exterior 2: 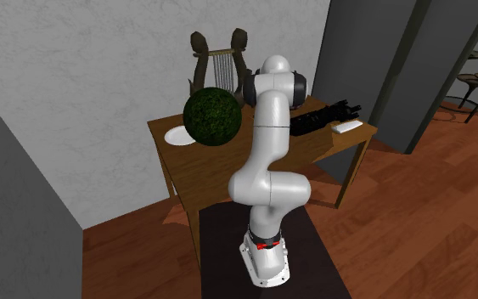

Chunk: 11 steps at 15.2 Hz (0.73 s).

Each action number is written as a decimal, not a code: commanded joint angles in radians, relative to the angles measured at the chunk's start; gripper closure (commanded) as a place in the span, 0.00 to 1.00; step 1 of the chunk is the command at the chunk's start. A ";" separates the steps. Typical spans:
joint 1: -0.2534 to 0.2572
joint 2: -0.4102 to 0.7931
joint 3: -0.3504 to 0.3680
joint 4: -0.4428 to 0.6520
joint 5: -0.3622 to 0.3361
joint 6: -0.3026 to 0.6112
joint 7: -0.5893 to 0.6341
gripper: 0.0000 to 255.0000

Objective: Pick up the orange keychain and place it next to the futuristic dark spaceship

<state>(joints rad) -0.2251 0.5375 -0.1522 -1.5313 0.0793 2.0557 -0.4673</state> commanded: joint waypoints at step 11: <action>0.001 -0.040 -0.004 0.068 -0.007 -0.107 0.005 0.00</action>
